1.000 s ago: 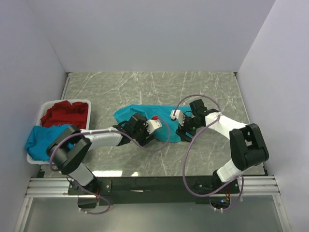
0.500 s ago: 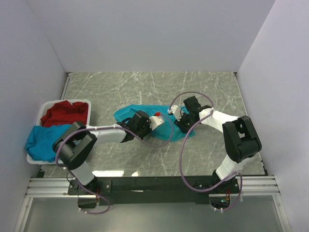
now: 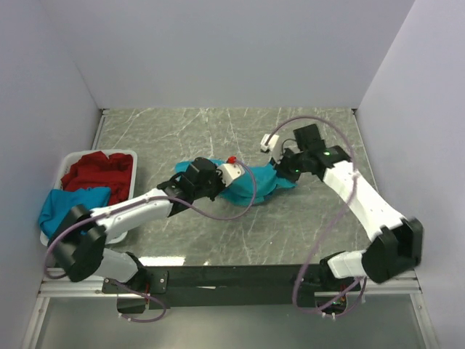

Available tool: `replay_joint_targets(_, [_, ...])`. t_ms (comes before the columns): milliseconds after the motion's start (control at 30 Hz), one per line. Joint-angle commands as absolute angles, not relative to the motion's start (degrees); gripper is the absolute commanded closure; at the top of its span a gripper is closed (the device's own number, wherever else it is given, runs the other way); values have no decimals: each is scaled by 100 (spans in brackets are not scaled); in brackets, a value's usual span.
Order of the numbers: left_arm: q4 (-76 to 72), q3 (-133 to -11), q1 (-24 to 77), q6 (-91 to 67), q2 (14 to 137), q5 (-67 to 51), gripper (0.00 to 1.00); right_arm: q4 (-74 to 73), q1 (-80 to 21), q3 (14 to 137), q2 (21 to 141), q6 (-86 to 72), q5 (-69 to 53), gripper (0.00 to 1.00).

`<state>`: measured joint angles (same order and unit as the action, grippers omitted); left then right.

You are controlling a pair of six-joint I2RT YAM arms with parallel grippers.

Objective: Fold and stack the t-shirts
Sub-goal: Flatten the tshirt out

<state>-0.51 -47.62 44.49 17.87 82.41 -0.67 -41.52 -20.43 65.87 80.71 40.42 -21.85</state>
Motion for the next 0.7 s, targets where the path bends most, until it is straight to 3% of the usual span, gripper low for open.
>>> replay_joint_targets(0, [254,-5246,4657,1819,7438,-360,99,-5088,-2004,7145,7044,4359,-2216,100])
replay_joint_targets(300, [879,-6897,6096,1837,6311,-124,100,-4860,-1785,8655,4659,3850,-1169,100])
replay_joint_targets(467, [836,-8032,6864,1522,6100,-18,100,-5027,-1213,9781,4562,3551,-1739,100])
replay_joint_targets(667, [493,-7473,6917,853,5564,982,100,-4607,-1222,9511,5148,3121,-2363,100])
